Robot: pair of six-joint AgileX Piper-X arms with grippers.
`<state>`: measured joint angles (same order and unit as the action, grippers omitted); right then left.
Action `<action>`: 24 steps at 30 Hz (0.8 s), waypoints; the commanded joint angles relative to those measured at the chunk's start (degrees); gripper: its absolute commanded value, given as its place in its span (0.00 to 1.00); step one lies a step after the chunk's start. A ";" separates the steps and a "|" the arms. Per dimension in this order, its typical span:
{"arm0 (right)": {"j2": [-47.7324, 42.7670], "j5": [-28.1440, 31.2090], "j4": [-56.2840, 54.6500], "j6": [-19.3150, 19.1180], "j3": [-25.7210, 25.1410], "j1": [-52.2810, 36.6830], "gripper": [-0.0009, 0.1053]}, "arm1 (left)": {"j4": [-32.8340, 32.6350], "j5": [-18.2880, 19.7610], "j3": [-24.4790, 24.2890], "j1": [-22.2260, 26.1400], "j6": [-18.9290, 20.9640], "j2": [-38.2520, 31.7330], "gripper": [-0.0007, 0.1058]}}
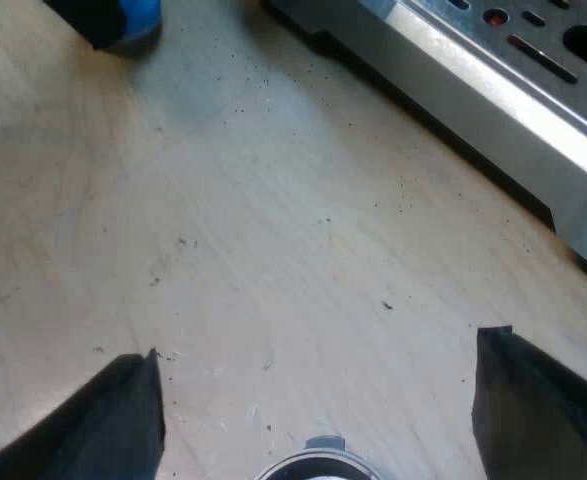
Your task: Grind coffee beans and then tamp
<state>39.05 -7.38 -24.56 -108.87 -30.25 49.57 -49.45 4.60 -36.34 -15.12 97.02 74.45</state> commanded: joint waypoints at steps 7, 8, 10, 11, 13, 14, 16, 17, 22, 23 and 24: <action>-0.03 2.66 0.37 -0.20 -0.17 -0.04 0.63 | -3.57 -0.05 -1.13 -0.13 -0.90 -1.66 0.73; -0.03 5.90 0.37 0.79 -0.40 -0.04 0.63 | -4.58 -0.72 -1.58 -0.13 -0.90 -3.58 0.73; -0.03 9.85 0.00 2.90 -1.14 -0.04 0.63 | -4.88 -1.51 -2.05 -0.13 -0.90 -6.33 0.73; -0.03 12.19 -0.30 4.11 -1.91 -0.04 0.63 | -4.85 -1.87 -2.34 -0.13 -0.90 -8.26 0.73; -0.03 14.16 -1.10 4.73 -3.37 -0.04 0.63 | -4.85 -2.75 -3.05 -0.13 -0.90 -11.47 0.73; -0.03 14.53 -1.57 4.73 -4.44 -0.04 0.63 | -5.31 -3.32 -3.77 -0.13 -0.90 -14.13 0.73; -0.03 14.51 -2.05 5.02 -5.55 -0.04 0.63 | -6.19 -3.78 -5.02 -0.13 -0.90 -17.77 0.73; -0.03 14.89 -2.88 5.79 -7.04 -0.04 0.63 | -6.53 -3.81 -6.13 -0.13 -0.90 -20.99 0.73; -0.03 17.85 -7.14 6.72 -11.91 -0.04 0.63 | -5.85 -3.95 -11.41 -0.13 -0.90 -29.96 0.73; -0.03 18.10 -7.52 7.03 -12.36 -0.04 0.63 | -5.32 -3.95 -13.03 -0.13 -0.90 -31.73 0.73; -0.03 19.59 -8.78 7.86 -13.94 -0.04 0.63 | -4.97 -3.95 -13.87 -0.13 -0.90 -32.45 0.73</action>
<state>39.13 10.82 -32.17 -101.48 -43.11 49.57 -54.78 1.60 -49.55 -15.12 96.45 42.42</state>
